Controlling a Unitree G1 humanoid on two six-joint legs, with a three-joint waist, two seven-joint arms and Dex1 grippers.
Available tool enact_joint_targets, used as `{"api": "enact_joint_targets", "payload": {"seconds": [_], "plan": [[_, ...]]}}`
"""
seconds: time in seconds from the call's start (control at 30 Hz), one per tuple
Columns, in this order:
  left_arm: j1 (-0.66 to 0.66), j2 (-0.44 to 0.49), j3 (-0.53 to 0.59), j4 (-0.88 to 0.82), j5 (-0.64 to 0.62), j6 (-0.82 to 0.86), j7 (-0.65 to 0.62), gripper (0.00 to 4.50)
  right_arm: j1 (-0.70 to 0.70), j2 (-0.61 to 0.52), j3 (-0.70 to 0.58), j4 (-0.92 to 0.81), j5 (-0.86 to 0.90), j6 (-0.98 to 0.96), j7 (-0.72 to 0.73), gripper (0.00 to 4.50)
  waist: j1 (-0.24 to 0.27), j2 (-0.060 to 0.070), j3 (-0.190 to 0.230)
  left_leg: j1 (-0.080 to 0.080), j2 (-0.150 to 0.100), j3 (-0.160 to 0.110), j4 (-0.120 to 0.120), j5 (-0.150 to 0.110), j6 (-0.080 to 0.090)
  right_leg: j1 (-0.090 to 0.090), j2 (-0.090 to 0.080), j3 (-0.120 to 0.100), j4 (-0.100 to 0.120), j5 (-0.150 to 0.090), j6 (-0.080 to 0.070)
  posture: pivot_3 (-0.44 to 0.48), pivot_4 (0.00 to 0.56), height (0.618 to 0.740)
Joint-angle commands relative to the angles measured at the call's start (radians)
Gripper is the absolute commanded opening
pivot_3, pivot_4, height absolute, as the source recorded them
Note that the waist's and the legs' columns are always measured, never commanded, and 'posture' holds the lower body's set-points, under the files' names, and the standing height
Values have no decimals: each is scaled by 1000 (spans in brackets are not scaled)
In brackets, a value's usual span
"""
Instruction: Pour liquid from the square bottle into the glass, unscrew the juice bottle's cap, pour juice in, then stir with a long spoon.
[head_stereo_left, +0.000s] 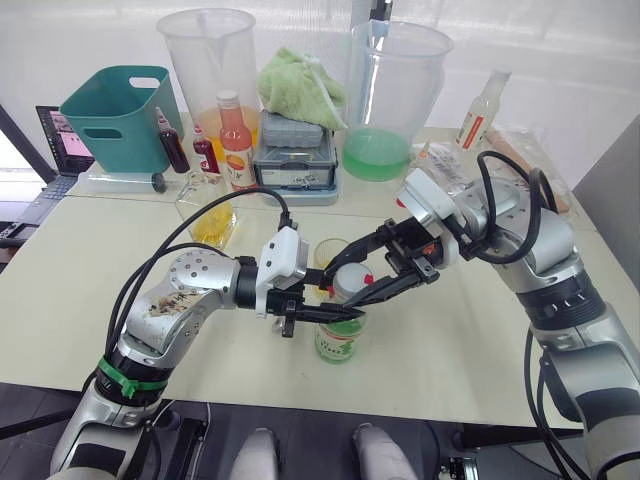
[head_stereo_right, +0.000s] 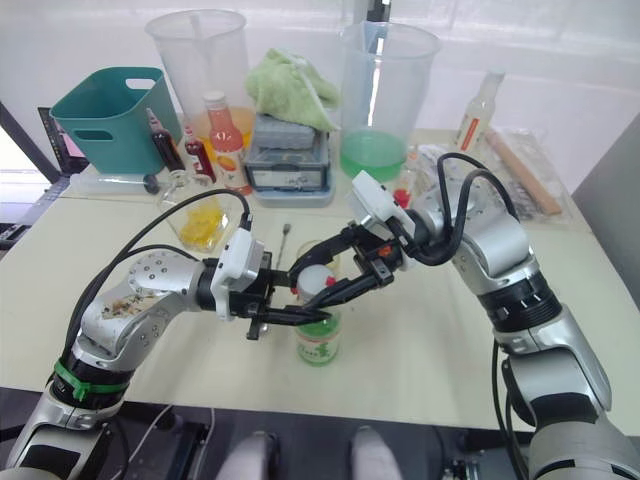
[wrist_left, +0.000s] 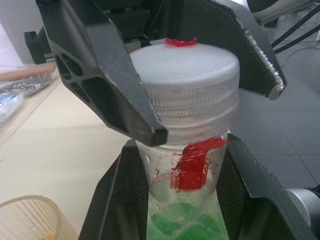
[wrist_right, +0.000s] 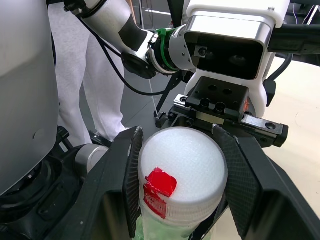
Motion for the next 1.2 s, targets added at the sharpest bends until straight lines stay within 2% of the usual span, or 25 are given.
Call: {"api": "enact_joint_targets", "payload": {"seconds": [0.03, 0.1, 0.17, 0.27, 0.33, 0.43, 0.57, 0.73, 0.9, 1.1, 1.2], "plan": [[26, 36, -13, -18, 1, 28, -23, 1400, -20, -46, -108, -6, -6, 23, 7, 1736, -2, 0, 0, 0, 0, 0, 0, 0, 0, 0, 0, 0, 1, 0, 0, 0, 150, 723], [19, 33, -17, -16, 0, 28, -25, 1400, -18, -57, -121, -25, 32, 103, -17, 1736, -2, 0, 0, 0, 0, 0, 0, 0, 0, -1, 0, 0, 1, 0, 0, 0, 150, 723], [11, 28, -25, -11, 1, 25, -30, 1400, -10, -69, -134, -50, 39, 136, -31, 2775, -1, 0, 0, 0, 0, 0, 0, 0, 0, -1, 0, 0, 2, 0, 0, 0, 150, 723], [4, 22, -31, -4, 3, 20, -35, 1400, 7, -74, -170, -86, 33, 152, -65, 3671, 5, 0, 0, -1, -1, 0, 0, 0, 0, -1, 0, 0, 1, 0, 0, 0, 150, 723], [-2, 16, -37, 10, 8, 10, -44, 1400, 28, -76, -220, -113, 19, 149, -124, 4449, 4, 0, 0, -1, -1, 0, 0, 0, 0, -1, 0, 0, 1, 0, 0, 0, 150, 723], [-16, 4, -47, 50, 20, -16, -68, 1400, 118, -118, -331, -235, 40, 197, -251, 4449, 7, 0, 0, -1, 0, 0, -1, 0, 0, -2, 0, 0, 1, 0, 0, 0, 150, 723], [-34, -19, -62, 99, 36, -51, -91, 1400, 288, -126, -460, -483, 176, 330, -444, 4449, 20, 0, 0, -2, -1, 0, -1, 0, 0, -1, 0, 0, -1, -1, 0, 0, 150, 723], [-57, -48, -79, 159, 57, -91, -118, 1400, 463, -95, -506, -727, 243, 392, -674, 4449, 20, 0, 0, -2, -1, 0, 0, 0, 0, -1, 0, 1, -1, -1, 1, 0, 150, 723], [-78, -66, -87, 201, 72, -121, -141, 1400, 519, -37, -471, -813, 238, 405, -861, 4449, 23, 0, 0, -1, -1, 0, 1, 0, -1, 1, 0, 1, -2, 0, 1, 0, 150, 723], [-88, -76, -89, 224, 80, -140, -155, 1400, 548, -27, -435, -827, 221, 398, -943, 4449, 25, 0, 0, -1, -1, 0, 1, 0, -1, 1, 0, 1, -3, 0, 1, 0, 150, 723], [-89, -79, -89, 229, 83, -144, -157, 1400, 558, -30, -427, -818, 209, 392, -958, 3600, 26, 0, 0, -1, -1, 0, 1, 0, -1, 1, 0, 1, -3, 0, 1, 0, 150, 723]]}}
